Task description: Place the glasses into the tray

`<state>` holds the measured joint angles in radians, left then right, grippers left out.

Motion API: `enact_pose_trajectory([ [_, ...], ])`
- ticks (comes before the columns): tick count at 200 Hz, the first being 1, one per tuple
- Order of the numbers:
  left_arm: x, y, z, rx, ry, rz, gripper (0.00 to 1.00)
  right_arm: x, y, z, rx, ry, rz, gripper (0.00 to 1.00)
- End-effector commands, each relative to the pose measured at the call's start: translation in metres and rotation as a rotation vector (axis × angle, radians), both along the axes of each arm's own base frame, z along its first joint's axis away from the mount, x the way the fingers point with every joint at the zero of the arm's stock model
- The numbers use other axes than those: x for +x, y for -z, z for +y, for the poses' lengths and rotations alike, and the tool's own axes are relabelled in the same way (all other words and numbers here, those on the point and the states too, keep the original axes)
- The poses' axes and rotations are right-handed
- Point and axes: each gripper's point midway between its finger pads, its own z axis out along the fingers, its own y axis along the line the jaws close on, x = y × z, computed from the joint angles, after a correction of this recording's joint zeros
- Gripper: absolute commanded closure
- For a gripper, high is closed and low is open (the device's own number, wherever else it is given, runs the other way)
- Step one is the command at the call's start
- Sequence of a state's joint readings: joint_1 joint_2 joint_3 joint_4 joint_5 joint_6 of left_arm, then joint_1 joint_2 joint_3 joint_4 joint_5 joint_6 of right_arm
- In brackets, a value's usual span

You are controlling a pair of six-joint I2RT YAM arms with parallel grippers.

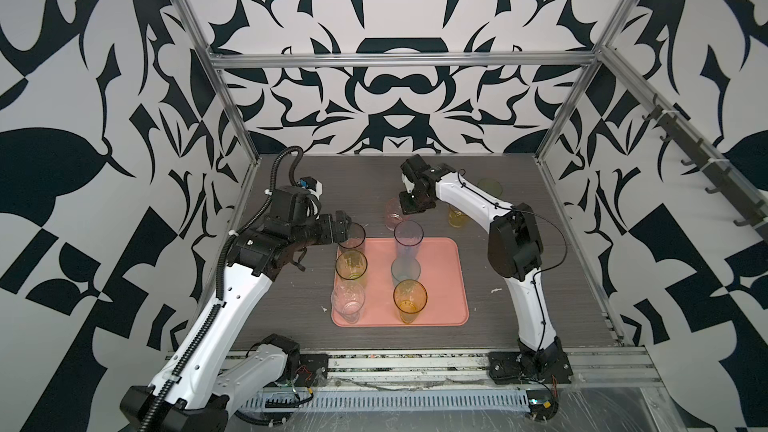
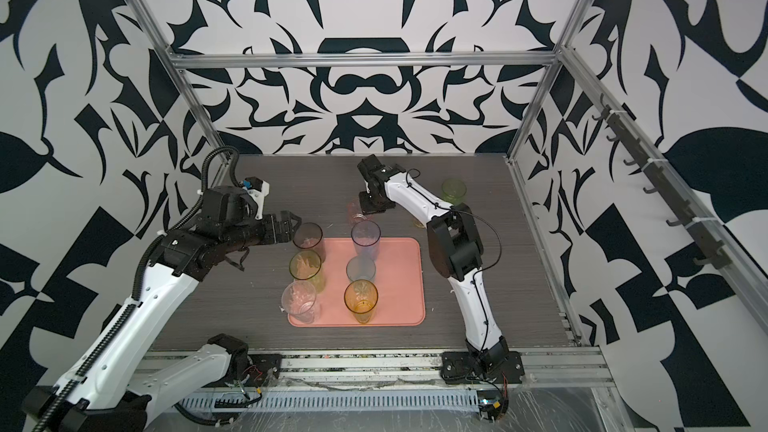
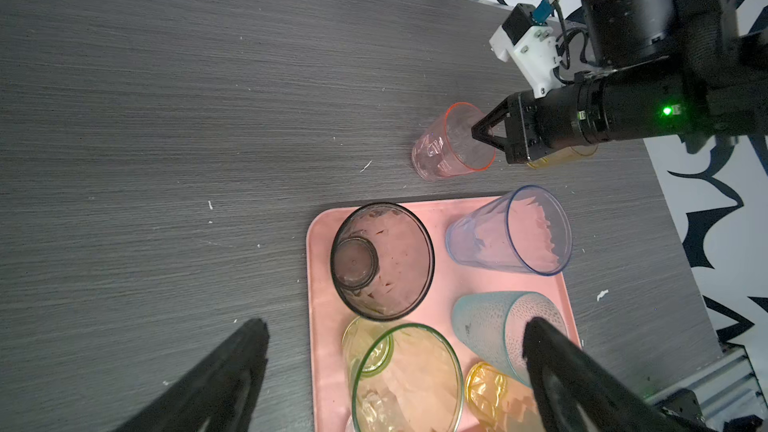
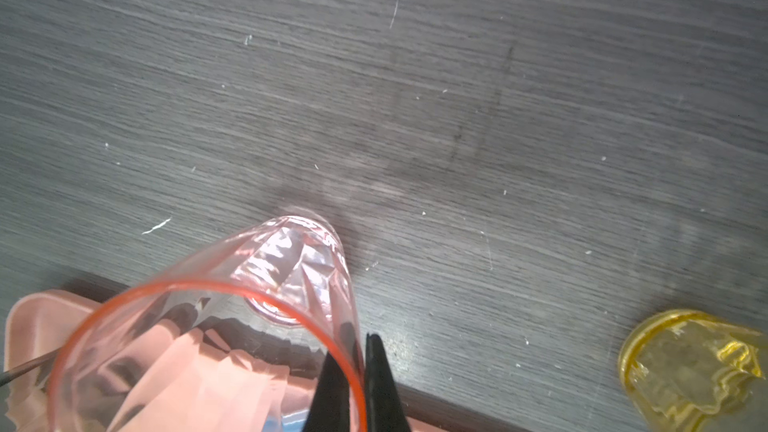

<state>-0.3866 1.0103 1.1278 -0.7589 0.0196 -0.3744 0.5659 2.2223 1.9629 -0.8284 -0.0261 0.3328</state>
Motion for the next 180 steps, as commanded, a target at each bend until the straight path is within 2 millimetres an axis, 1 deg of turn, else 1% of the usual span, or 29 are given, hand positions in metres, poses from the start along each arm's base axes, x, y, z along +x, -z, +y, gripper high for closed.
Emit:
enact_pose_trajectory([
  [1,0.000,-0.013,-0.002,-0.026,0.002,-0.028,0.00,0.005,-0.050,-0.001,0.043,0.004,-0.079,1.00],
  [49,-0.001,-0.012,-0.002,-0.031,-0.001,-0.024,0.01,0.001,-0.079,-0.014,0.007,0.016,-0.127,1.00],
  [91,-0.002,-0.016,-0.003,-0.044,-0.003,-0.030,0.01,-0.005,-0.106,-0.029,-0.028,0.010,-0.169,1.00],
  [130,-0.003,-0.017,-0.005,-0.064,0.001,-0.024,0.01,-0.012,-0.122,-0.041,-0.036,0.017,-0.178,1.00],
  [180,-0.004,-0.023,-0.007,-0.084,0.005,-0.041,0.00,-0.028,-0.146,-0.055,-0.052,0.023,-0.200,1.00],
])
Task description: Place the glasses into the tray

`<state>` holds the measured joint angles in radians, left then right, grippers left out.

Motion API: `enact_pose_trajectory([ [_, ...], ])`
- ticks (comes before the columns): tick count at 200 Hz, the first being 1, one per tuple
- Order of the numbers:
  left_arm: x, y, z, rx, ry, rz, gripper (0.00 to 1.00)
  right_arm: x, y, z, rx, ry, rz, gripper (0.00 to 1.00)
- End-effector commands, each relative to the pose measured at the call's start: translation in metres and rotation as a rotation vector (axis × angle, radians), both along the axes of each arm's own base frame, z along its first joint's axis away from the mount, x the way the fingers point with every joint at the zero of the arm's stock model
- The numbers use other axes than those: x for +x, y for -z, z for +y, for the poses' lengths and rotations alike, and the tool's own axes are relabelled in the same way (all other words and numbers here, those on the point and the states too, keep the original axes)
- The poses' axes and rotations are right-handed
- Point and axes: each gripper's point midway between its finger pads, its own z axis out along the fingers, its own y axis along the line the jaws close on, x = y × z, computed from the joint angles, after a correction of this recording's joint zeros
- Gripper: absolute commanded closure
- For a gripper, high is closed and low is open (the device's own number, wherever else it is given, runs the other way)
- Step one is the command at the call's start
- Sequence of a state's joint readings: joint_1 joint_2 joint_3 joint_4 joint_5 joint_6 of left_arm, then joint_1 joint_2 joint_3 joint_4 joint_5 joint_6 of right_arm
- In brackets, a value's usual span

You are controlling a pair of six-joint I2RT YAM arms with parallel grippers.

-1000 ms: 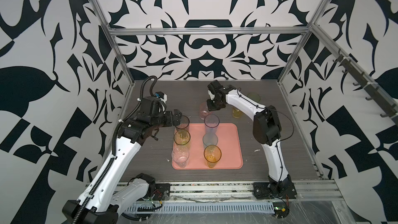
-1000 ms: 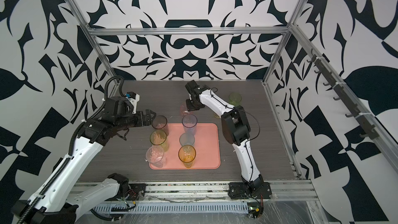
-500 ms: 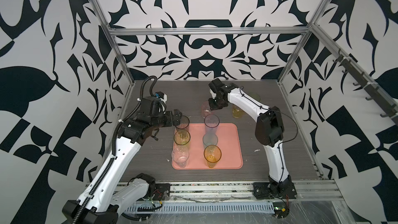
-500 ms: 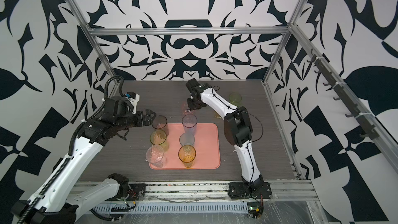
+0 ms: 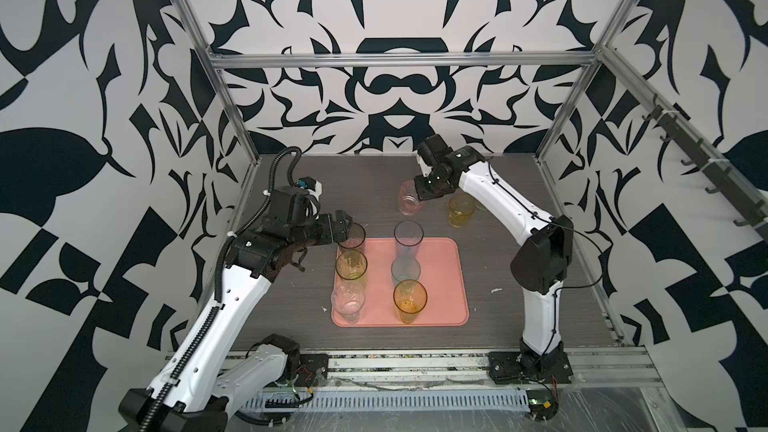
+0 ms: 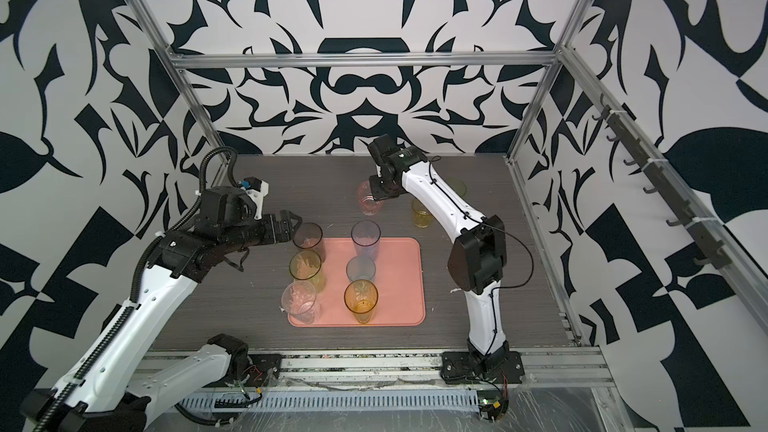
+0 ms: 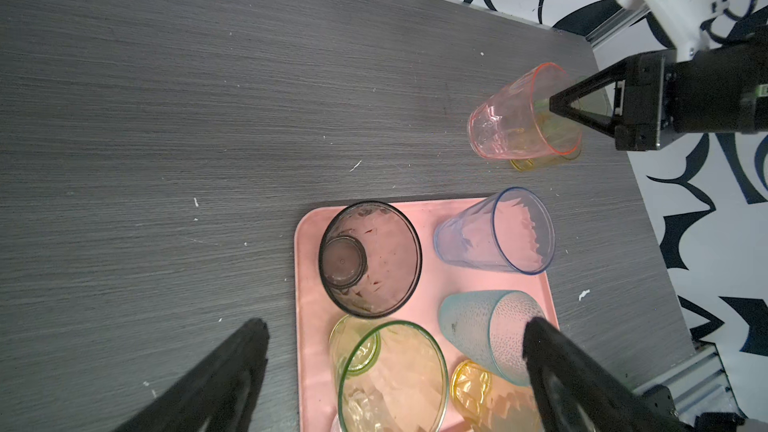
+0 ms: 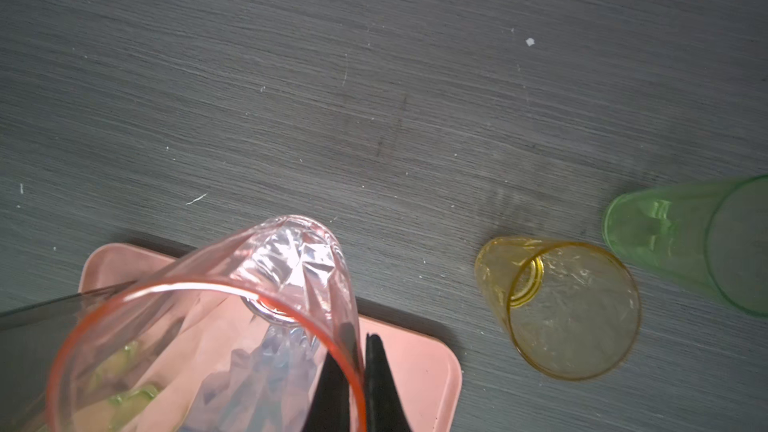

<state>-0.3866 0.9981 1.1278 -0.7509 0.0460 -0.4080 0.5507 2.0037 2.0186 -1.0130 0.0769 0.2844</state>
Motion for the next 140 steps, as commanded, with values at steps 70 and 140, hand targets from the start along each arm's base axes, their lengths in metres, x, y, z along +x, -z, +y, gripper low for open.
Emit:
enact_pose_trajectory([
  [70,0.000,-0.016,-0.007,-0.059,0.012,-0.036,0.01,-0.042,-0.061,-0.042,-0.014,0.047,-0.087,1.00],
  [140,0.004,-0.015,-0.012,-0.081,0.018,-0.028,0.01,-0.077,-0.065,-0.070,-0.035,0.067,-0.108,1.00],
])
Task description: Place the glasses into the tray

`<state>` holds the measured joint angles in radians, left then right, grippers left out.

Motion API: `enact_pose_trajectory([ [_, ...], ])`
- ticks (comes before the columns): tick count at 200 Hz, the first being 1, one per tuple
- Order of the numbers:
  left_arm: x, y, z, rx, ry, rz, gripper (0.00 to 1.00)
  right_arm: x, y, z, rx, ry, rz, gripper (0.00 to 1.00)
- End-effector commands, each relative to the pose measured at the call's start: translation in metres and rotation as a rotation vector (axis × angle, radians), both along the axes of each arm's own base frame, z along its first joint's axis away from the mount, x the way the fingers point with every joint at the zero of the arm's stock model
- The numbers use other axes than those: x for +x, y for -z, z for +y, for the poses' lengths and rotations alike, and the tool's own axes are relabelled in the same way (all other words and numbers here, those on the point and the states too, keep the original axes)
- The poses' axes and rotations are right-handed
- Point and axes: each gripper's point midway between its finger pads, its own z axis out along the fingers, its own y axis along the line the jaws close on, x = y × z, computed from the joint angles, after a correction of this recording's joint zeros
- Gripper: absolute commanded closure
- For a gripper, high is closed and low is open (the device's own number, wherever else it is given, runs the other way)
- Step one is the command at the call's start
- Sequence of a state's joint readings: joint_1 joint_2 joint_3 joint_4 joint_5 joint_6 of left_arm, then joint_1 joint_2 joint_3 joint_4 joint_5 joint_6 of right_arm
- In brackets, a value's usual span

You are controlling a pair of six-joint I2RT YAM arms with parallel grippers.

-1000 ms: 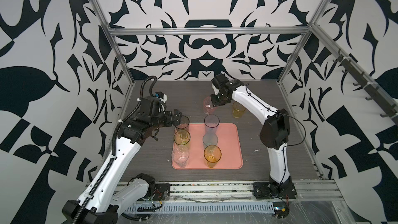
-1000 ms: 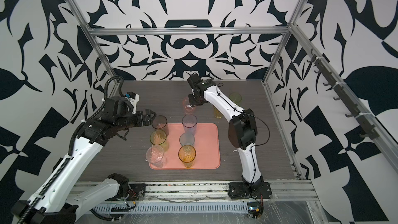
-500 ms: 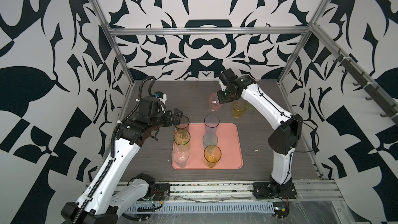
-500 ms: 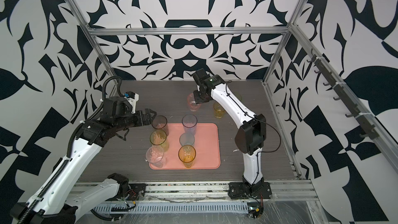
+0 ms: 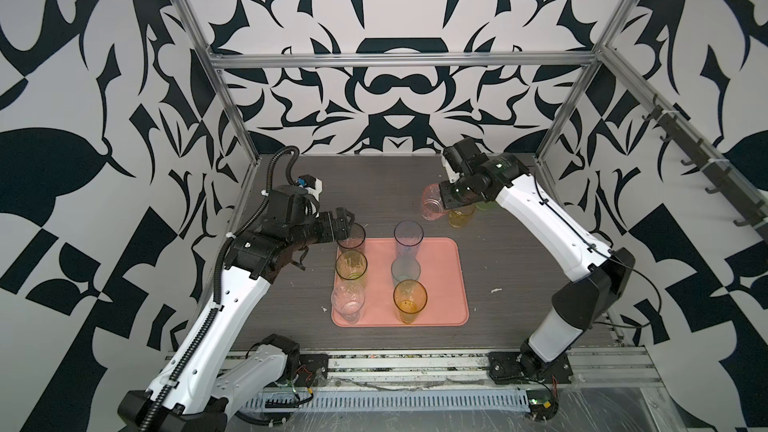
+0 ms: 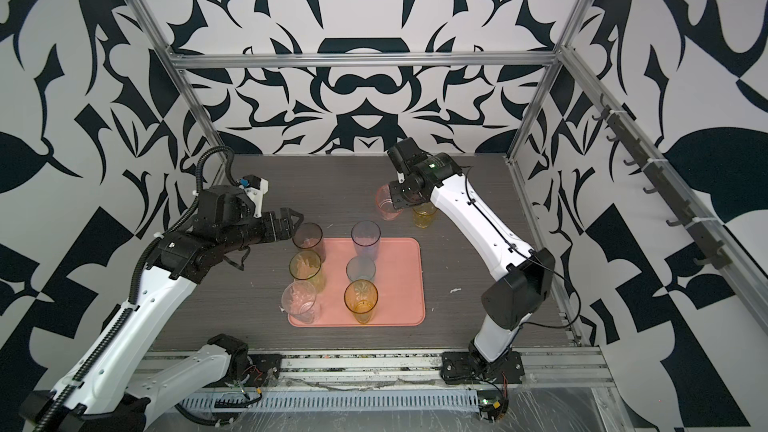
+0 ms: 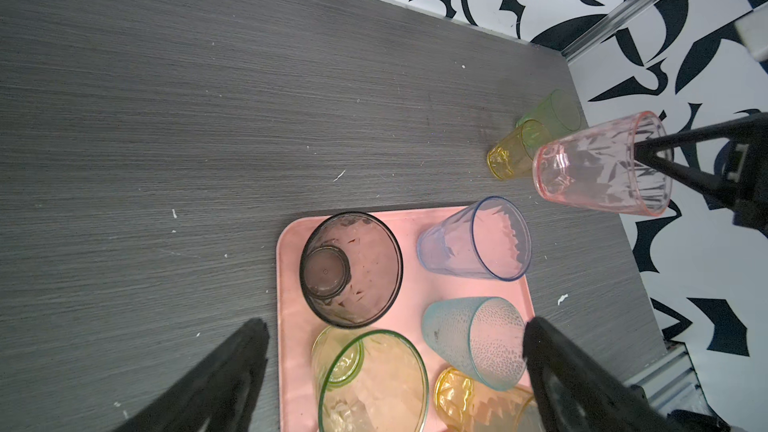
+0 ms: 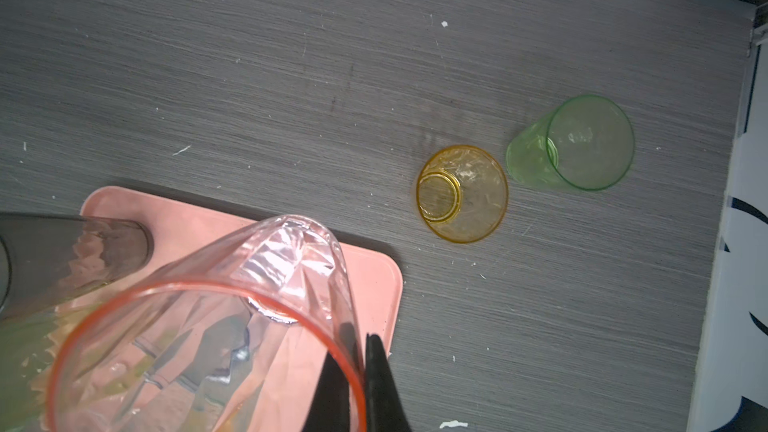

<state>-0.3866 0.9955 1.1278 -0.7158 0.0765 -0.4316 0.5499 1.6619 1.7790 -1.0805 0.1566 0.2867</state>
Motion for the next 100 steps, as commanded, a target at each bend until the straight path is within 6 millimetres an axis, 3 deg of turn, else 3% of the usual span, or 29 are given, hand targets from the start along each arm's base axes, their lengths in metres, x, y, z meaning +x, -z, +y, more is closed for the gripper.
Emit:
enact_pose_trajectory([
  [1,0.002,-0.007,-0.006,-0.034,0.009,-0.009,0.01,-0.010,-0.012,-0.012,0.006,0.024,-0.043,1.00],
  [52,0.006,-0.006,-0.008,-0.042,0.010,-0.007,0.01,-0.034,0.008,-0.026,0.018,0.041,-0.039,1.00],
  [100,0.006,-0.004,-0.009,-0.046,0.011,-0.001,0.00,-0.047,0.043,-0.032,0.022,0.062,0.002,1.00],
])
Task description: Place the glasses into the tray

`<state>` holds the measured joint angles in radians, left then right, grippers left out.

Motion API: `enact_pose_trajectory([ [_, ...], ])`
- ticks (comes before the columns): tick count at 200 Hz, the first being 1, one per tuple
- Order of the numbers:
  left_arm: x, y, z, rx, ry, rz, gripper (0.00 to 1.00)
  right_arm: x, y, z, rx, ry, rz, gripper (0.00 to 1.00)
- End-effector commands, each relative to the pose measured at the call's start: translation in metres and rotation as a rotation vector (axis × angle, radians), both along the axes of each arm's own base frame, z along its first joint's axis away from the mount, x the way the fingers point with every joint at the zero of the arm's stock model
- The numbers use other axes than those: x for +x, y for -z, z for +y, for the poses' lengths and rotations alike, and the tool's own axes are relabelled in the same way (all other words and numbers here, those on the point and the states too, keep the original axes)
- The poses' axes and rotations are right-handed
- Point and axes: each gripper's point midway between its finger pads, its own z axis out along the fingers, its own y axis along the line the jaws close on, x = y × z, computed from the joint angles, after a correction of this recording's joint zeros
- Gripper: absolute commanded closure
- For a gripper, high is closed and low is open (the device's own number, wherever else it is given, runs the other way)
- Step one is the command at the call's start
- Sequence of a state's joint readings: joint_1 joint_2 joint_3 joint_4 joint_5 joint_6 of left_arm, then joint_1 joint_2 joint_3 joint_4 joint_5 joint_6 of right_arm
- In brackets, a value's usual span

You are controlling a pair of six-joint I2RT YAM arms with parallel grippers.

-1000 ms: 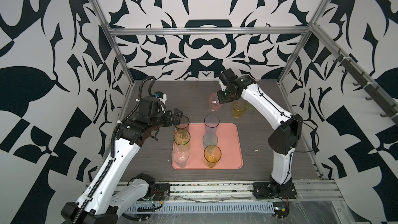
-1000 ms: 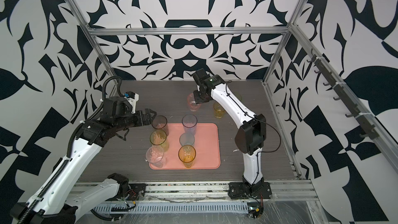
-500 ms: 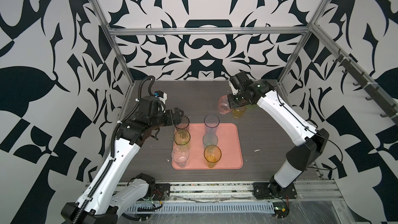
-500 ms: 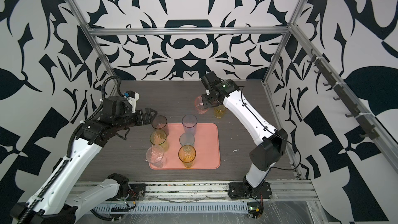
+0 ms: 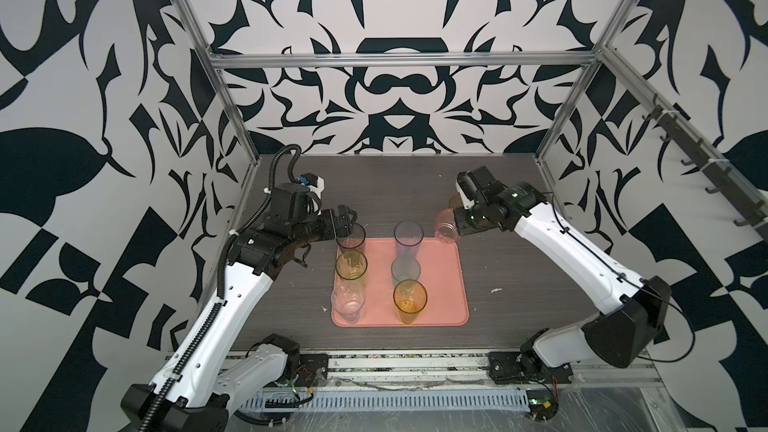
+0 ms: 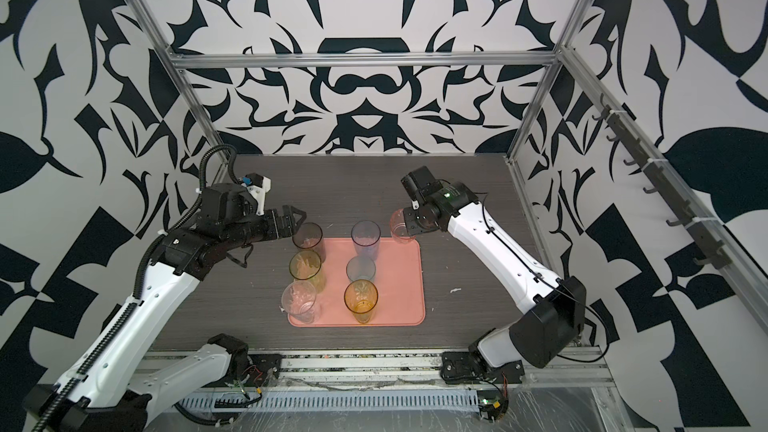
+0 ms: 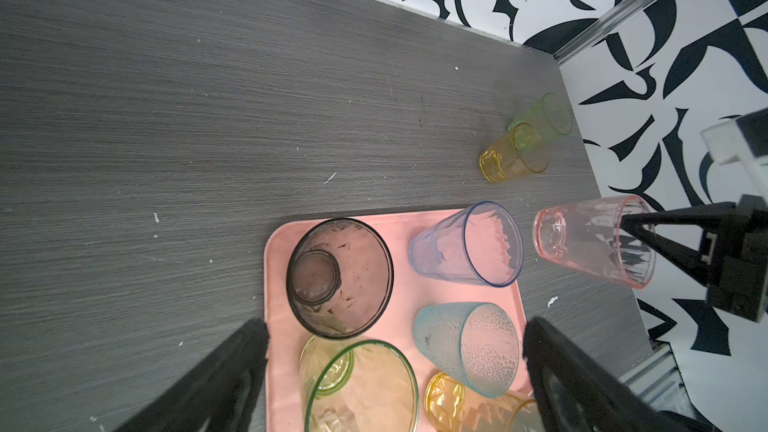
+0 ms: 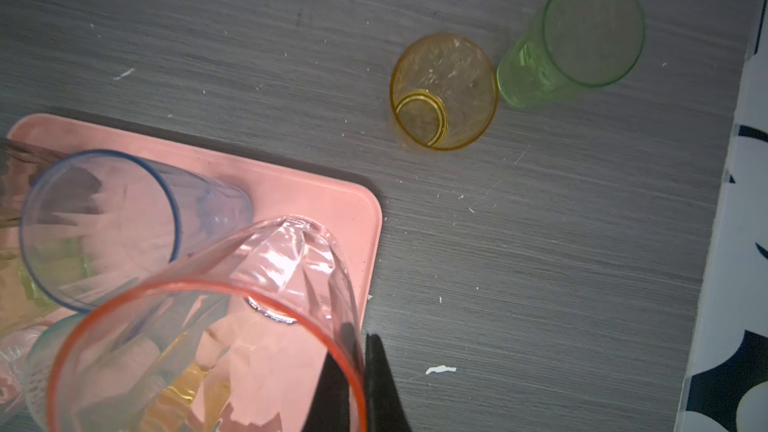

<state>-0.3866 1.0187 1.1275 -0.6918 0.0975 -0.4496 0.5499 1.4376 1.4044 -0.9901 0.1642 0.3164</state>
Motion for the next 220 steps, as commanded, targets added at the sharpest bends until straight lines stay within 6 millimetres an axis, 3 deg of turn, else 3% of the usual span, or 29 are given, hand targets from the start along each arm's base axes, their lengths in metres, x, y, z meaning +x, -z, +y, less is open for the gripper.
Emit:
enact_pose_trajectory([
  [1,0.001,-0.006,-0.003,-0.022,0.006,-0.013,0.00,0.004,0.000,0.002,0.043,0.033,-0.047,1.00],
  [80,0.001,-0.006,-0.004,-0.024,0.008,-0.013,0.00,0.006,0.049,-0.001,0.039,0.075,-0.008,1.00],
  [220,0.003,-0.004,-0.007,-0.025,0.015,-0.001,0.01,0.016,0.095,-0.007,0.054,0.119,0.069,1.00],
])
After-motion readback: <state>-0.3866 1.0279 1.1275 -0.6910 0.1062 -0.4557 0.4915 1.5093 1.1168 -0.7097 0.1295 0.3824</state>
